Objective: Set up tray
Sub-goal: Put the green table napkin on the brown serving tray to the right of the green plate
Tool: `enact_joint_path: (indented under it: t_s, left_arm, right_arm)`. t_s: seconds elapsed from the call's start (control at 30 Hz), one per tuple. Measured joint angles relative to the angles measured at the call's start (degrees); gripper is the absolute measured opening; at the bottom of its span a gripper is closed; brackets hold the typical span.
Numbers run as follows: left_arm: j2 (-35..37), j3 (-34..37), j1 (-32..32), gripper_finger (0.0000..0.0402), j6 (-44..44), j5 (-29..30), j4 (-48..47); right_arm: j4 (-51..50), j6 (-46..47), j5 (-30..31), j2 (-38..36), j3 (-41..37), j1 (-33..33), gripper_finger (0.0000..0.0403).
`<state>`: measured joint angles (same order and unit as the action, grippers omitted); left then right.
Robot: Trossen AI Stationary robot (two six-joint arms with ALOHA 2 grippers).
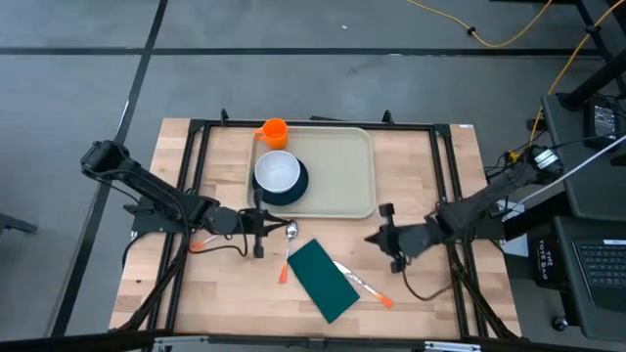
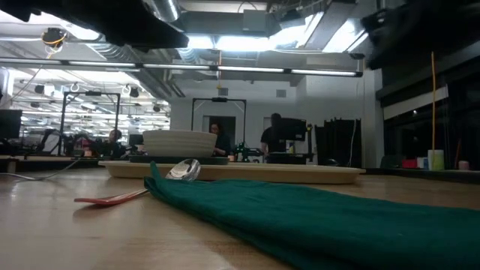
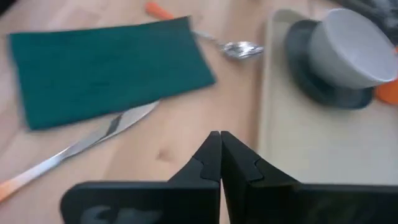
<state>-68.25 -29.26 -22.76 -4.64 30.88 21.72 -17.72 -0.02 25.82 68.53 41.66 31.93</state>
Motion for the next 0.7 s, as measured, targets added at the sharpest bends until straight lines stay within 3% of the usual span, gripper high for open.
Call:
enact_joint_path:
  t_s: [0.27, 0.5, 0.7]
  left_arm:
    - [0.0, 0.0, -0.2, 0.0005, 1.0, 0.6, 0.0]
    - [0.0, 0.0, 0.0, 0.0003, 0.9, 0.6, 0.4]
    - [0.0, 0.0, 0.0, 0.0005, 0.9, 0.6, 0.4]
  right_arm:
    - [-11.6, 6.0, 7.1, 4.0, 8.8, 11.2, 0.0002]
    - [-29.9, 12.0, 4.6, 14.7, 21.6, 15.2, 0.0002]
    - [-30.6, 13.9, 4.1, 20.8, 26.7, 17.9, 0.0011]
